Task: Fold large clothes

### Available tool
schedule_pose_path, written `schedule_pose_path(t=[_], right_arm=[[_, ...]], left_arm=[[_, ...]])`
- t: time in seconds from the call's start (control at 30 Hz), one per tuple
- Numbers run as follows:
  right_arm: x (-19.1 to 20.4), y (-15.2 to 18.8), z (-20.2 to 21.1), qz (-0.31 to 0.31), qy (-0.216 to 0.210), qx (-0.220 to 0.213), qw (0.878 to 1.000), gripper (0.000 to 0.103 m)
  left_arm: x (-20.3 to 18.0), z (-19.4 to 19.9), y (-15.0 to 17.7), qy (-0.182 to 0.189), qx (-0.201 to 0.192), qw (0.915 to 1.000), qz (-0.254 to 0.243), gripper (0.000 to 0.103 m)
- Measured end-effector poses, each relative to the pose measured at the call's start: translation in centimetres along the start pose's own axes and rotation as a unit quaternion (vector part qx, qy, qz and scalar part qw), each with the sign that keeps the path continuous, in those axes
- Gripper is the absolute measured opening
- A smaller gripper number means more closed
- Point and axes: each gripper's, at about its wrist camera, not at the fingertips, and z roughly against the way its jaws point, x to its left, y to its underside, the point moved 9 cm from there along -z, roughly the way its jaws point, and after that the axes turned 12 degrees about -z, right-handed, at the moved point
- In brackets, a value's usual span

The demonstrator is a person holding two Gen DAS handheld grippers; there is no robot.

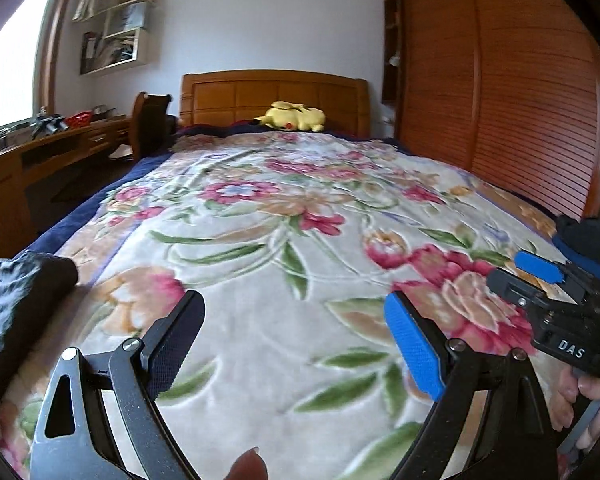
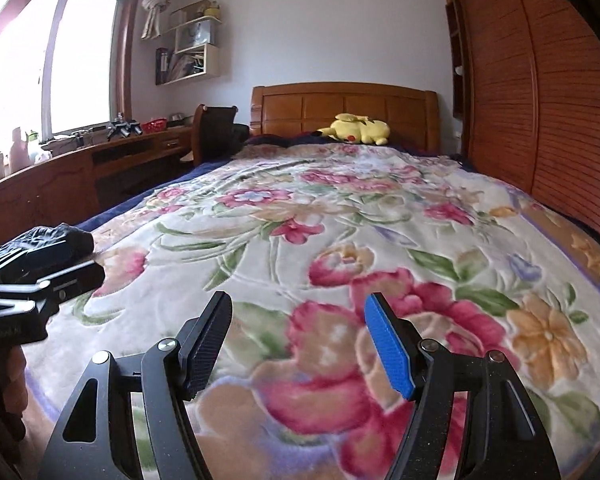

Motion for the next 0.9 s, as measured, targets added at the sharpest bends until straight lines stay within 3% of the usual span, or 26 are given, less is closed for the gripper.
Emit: schedule_pose_path(t=[0.23,0.9], right_arm=[[-0.2,0.2,-1.2,0.015,0.001,-0.030,0.999,0.071],[-0.9,0.1,-2.8,-0.009,-0.007,-0.033,0.999,0.071]], left_arm=[[1.3,0.4,0.5,-0.015,-0.004,0.9999,0.007,0.092],[0.6,1.1,1.1,-0.024,-0.011,0.9996,-0.006,0.092]])
